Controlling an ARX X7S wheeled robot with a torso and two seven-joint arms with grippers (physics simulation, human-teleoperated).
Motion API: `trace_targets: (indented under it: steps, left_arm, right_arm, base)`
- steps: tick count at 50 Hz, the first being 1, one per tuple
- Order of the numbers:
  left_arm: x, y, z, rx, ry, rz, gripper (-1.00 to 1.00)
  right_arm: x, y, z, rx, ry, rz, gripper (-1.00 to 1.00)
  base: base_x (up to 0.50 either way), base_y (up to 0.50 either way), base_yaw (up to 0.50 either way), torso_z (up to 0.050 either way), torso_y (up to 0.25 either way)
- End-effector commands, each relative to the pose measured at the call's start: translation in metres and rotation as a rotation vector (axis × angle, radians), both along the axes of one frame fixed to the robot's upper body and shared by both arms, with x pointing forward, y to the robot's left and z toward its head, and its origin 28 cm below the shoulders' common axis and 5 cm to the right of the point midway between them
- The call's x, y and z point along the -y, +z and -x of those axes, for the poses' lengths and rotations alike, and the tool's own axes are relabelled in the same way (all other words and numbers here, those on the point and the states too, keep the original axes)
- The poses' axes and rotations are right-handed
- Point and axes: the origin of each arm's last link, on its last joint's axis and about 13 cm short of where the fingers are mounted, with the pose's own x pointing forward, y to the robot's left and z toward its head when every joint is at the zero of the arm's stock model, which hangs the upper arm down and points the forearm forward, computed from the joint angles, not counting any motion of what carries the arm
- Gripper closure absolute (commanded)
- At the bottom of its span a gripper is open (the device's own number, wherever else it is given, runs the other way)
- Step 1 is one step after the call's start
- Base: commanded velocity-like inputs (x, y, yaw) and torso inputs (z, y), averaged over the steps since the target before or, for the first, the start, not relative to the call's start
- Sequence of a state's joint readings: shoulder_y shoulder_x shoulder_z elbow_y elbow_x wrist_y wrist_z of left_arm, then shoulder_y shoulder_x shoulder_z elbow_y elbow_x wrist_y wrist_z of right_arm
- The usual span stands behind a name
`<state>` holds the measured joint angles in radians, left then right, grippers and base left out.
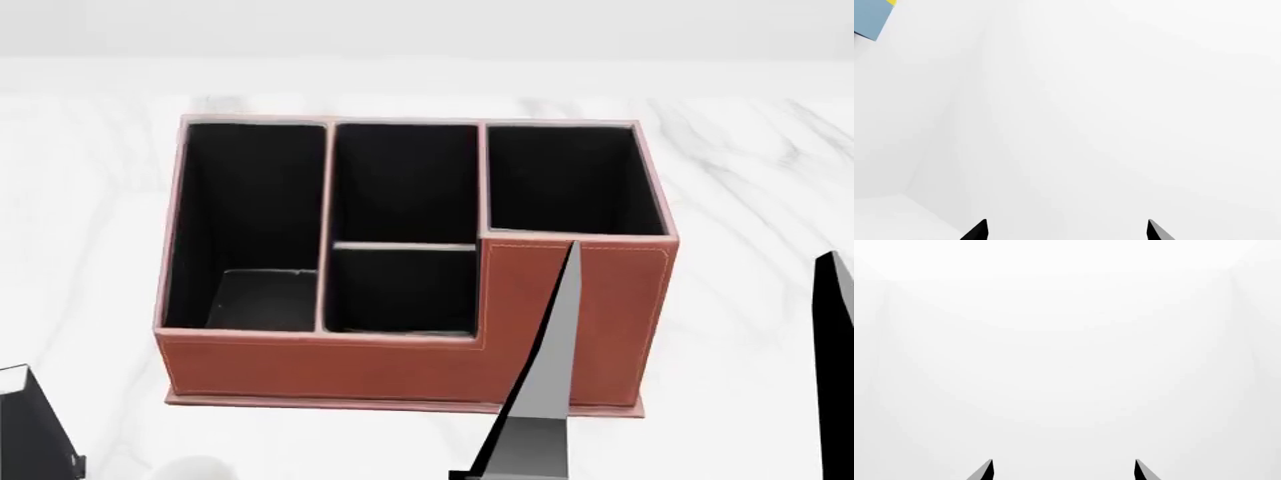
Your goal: Pick up the yellow and white mug and place it to the right of the caddy.
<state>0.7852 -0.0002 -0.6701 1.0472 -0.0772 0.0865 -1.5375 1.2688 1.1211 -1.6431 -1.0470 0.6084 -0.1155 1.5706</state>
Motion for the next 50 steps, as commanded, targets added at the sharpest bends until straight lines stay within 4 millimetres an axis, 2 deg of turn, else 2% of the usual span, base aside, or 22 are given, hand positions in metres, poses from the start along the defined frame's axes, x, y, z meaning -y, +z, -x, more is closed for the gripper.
trace_targets:
  steps: [1,17,50]
  left_arm:
    - [0.0004,-0.0004,-0.0002,-0.004,-0.002,-0.001,-1.00]
    - [0.0000,0.0000,0.0000,-0.002,-0.002,0.000,-1.00]
    - [0.0006,-0.0002,-0.0003,-0.001,-0.006,-0.001,-1.00]
  right_arm:
    - [-0.0002,-0.0003,-0.0001,0.001,0.000,0.004,-1.00]
    - [-0.0009,-0.0001,0.0010,0.013,0.019,-0.007,-1.00]
    - [-0.0011,-0.0010,0.0000,0.004,0.007,0.011,-1.00]
  base:
    - [0.46,0.00,0.00,0.000,0.000]
    - [0.45,0.00,0.00,0.000,0.001]
    - [-0.03,0.00,0.00,0.000,0.001]
